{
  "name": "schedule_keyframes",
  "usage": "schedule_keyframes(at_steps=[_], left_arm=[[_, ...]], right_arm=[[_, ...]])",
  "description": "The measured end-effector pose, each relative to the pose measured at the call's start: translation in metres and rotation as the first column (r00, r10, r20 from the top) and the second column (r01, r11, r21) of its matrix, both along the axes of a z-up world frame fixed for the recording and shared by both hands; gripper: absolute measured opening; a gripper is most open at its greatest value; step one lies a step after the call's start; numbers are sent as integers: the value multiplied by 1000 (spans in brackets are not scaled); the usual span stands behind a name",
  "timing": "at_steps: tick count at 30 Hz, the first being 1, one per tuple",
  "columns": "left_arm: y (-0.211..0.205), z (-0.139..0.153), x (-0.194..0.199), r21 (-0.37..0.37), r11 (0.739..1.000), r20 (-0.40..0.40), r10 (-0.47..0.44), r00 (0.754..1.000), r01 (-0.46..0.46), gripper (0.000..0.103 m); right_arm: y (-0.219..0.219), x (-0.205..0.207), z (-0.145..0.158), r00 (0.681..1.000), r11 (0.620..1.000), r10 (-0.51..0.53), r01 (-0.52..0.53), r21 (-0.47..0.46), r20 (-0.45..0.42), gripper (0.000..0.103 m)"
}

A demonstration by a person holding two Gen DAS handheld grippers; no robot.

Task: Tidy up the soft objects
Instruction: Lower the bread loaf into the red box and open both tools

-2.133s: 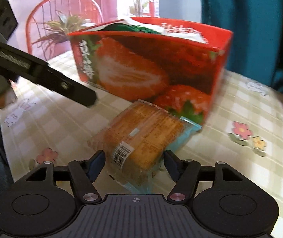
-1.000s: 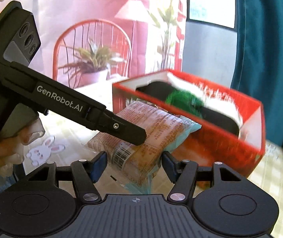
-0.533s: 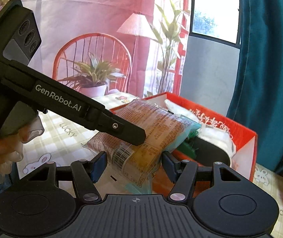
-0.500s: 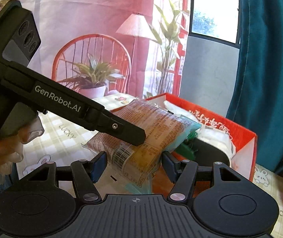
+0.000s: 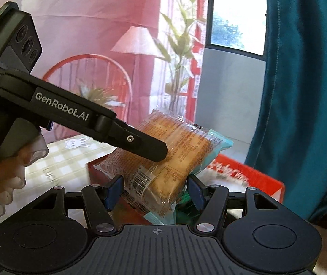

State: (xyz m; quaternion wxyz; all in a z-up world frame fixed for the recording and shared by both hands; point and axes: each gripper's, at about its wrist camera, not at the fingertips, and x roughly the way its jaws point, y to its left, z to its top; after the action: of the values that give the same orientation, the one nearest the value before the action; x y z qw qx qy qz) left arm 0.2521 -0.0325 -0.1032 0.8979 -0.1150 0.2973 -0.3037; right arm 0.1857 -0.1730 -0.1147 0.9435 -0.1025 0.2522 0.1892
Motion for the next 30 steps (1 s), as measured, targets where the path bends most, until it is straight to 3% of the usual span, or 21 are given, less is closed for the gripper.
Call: schedule_keyframes(at_steps=[10, 14, 17, 20, 26, 29, 30], left_arm=[[-11, -26, 58, 16, 1000, -113, 2, 994, 0, 50], [-13, -45, 74, 60, 998, -173, 9, 985, 1, 32], [-11, -53, 77, 101, 995, -181, 14, 983, 4, 32], [-10, -55, 81, 123, 992, -178, 34, 984, -12, 32], [-16, -55, 89, 179, 984, -176, 43, 983, -11, 31], [-19, -61, 96, 190, 982, -192, 46, 980, -8, 31], [-20, -63, 98, 194, 981, -196, 49, 979, -10, 31]], right_arm=[[-21, 56, -15, 999, 999, -35, 36, 13, -33, 57], [-28, 72, -33, 994, 998, -58, 59, 10, -94, 58], [-33, 77, -44, 988, 996, -92, 89, -32, -127, 58], [-38, 75, -46, 987, 995, -101, 100, -18, -127, 56], [-34, 79, -45, 990, 995, -96, 93, -36, -99, 30], [-30, 91, -49, 983, 989, -129, 119, -83, -129, 12], [-29, 94, -50, 980, 988, -140, 128, -91, -141, 10]])
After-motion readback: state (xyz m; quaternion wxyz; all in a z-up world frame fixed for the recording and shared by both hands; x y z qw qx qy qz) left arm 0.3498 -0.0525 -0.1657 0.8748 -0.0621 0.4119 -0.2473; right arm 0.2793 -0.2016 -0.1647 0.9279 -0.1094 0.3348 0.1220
